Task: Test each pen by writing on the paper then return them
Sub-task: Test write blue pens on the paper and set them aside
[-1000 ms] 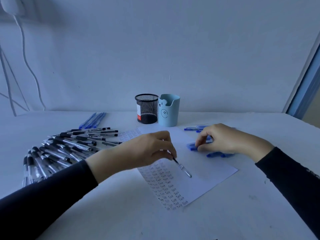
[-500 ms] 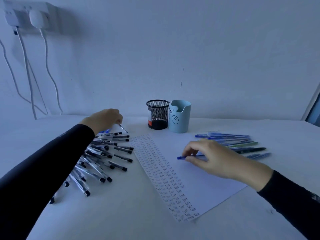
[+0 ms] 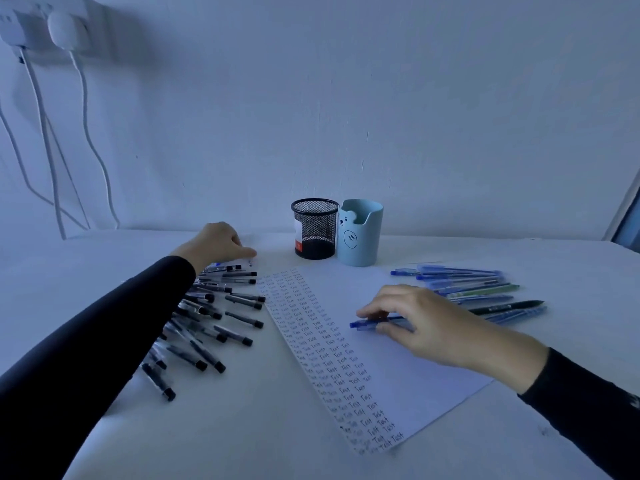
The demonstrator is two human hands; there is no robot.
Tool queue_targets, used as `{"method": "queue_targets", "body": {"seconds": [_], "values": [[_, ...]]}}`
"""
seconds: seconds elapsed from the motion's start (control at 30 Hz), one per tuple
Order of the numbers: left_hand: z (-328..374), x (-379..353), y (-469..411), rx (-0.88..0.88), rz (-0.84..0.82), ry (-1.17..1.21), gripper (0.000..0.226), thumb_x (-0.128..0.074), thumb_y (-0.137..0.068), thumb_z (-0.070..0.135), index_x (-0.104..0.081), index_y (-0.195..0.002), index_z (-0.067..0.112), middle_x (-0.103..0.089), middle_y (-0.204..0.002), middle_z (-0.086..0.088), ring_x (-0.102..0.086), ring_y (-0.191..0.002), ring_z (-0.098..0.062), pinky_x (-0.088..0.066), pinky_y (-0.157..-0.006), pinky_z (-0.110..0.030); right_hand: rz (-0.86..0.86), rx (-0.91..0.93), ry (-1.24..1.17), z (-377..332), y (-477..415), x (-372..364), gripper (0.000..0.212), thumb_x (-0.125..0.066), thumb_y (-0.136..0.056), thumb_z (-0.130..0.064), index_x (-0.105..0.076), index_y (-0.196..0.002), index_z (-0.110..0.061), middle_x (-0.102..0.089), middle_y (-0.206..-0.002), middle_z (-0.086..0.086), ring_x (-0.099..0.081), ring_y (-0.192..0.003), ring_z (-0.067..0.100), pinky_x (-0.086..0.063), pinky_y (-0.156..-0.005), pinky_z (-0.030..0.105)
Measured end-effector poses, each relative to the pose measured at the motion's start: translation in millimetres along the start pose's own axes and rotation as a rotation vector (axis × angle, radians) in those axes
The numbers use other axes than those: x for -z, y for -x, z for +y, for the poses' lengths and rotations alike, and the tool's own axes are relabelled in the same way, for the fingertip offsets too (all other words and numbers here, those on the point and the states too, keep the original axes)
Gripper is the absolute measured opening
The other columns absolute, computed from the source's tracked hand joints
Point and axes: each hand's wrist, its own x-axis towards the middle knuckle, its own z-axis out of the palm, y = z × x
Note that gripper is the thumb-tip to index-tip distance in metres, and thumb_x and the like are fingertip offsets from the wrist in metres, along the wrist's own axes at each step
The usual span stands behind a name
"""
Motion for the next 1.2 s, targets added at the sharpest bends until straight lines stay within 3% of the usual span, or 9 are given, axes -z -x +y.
{"method": "queue_targets", "body": {"seconds": [0.1, 0.3, 0.47, 0.67, 0.8, 0.93, 1.0, 1.1, 1.2], "values": [[-5.7, 5.7, -0.2, 0.054, 0.000, -0.041, 0.042, -0.071, -0.081, 0.037, -0.048, -0.059, 0.010, -0.045, -0.057, -0.002, -0.040, -0.055, -0.017, -0.031, -0.053, -0.026, 0.006, 0.012, -0.048, -0.1, 0.8, 0.7, 0.023, -0.059, -0.097, -0.020, -0.068, -0.116, -0.030, -0.059, -0.103, -0.017, -0.058, -0.100, 0.005, -0.046, -0.092, 0.029], [-24.0, 10.3, 6.8, 0.097, 0.039, 0.052, 0.026, -0.075, -0.081, 0.031, -0.061, -0.088, 0.010, -0.054, -0.084, -0.002, -0.050, -0.085, -0.021, -0.037, -0.069, -0.030, 0.138, 0.034, -0.096, -5.8, 2.5, 3.2, 0.019, -0.047, -0.101, -0.036, -0.059, -0.115, -0.041, -0.061, -0.099, -0.011, -0.060, -0.097, 0.011, -0.049, -0.085, 0.038], [-32.7, 15.9, 12.7, 0.156, 0.011, 0.130, 0.018, -0.075, -0.079, 0.022, -0.066, -0.073, 0.007, -0.061, -0.075, -0.008, -0.051, -0.069, -0.019, -0.041, -0.060, -0.027, 0.210, -0.023, -0.120, -3.9, 1.5, 2.3, 0.019, -0.049, -0.099, -0.034, -0.062, -0.110, -0.041, -0.055, -0.091, -0.015, -0.053, -0.076, 0.018, -0.048, -0.073, 0.037], [-34.9, 17.2, 19.3, 0.200, 0.031, 0.137, 0.026, -0.077, -0.078, 0.026, -0.066, -0.068, 0.004, -0.059, -0.072, -0.011, -0.051, -0.067, -0.024, -0.042, -0.066, -0.029, 0.227, -0.086, -0.277, -8.7, -0.7, 3.4, 0.008, -0.055, -0.098, -0.027, -0.062, -0.102, -0.028, -0.063, -0.084, -0.008, -0.055, -0.079, 0.014, -0.046, -0.075, 0.033], [-27.6, 12.1, 23.5, 0.158, 0.070, 0.199, 0.016, -0.077, -0.078, 0.020, -0.069, -0.081, 0.006, -0.062, -0.078, -0.005, -0.055, -0.077, -0.020, -0.042, -0.060, -0.026, 0.208, -0.102, -0.357, -20.5, 1.2, 8.1, 0.013, -0.048, -0.100, -0.032, -0.057, -0.107, -0.037, -0.058, -0.082, -0.007, -0.053, -0.076, 0.014, -0.041, -0.067, 0.020], [-24.6, 11.2, 22.9, 0.157, 0.084, 0.178, 0.015, -0.075, -0.078, 0.019, -0.070, -0.081, 0.005, -0.064, -0.078, -0.006, -0.054, -0.073, -0.018, -0.040, -0.054, -0.023, 0.192, -0.151, -0.473, -24.5, 1.5, 11.8, 0.013, -0.049, -0.099, -0.037, -0.061, -0.104, -0.035, -0.045, -0.068, -0.016, -0.041, -0.066, 0.009, -0.036, -0.064, 0.018], [-27.0, 11.7, 20.0, 0.179, 0.096, 0.172, 0.017, -0.073, -0.079, 0.018, -0.072, -0.082, 0.001, -0.065, -0.076, -0.009, -0.053, -0.066, -0.018, -0.040, -0.052, -0.022, 0.215, -0.177, -0.540, -26.2, 0.7, 13.4, 0.019, -0.052, -0.096, -0.043, -0.062, -0.100, -0.027, -0.042, -0.068, -0.015, -0.040, -0.066, 0.008, -0.035, -0.065, 0.019], [-27.9, 11.6, 18.6, 0.174, 0.084, 0.142, 0.015, -0.074, -0.079, 0.017, -0.072, -0.083, 0.003, -0.065, -0.075, -0.007, -0.053, -0.067, -0.016, -0.041, -0.054, -0.022, 0.251, -0.250, -0.624, -27.3, 0.4, 15.9, 0.064, -0.059, -0.078, -0.071, -0.058, -0.094, -0.010, -0.039, -0.066, -0.010, -0.037, -0.065, 0.012, -0.034, -0.071, 0.029], [-29.2, 11.2, 18.1, 0.157, 0.059, 0.129, 0.015, -0.075, -0.077, 0.018, -0.072, -0.084, 0.005, -0.067, -0.081, -0.007, -0.056, -0.075, -0.019, -0.043, -0.058, -0.025, 0.253, -0.320, -0.740, -31.1, 0.3, 22.2, 0.075, -0.051, -0.061, -0.081, -0.056, -0.091, -0.013, -0.032, -0.059, -0.009, -0.030, -0.056, 0.011, -0.027, -0.064, 0.028]]}}
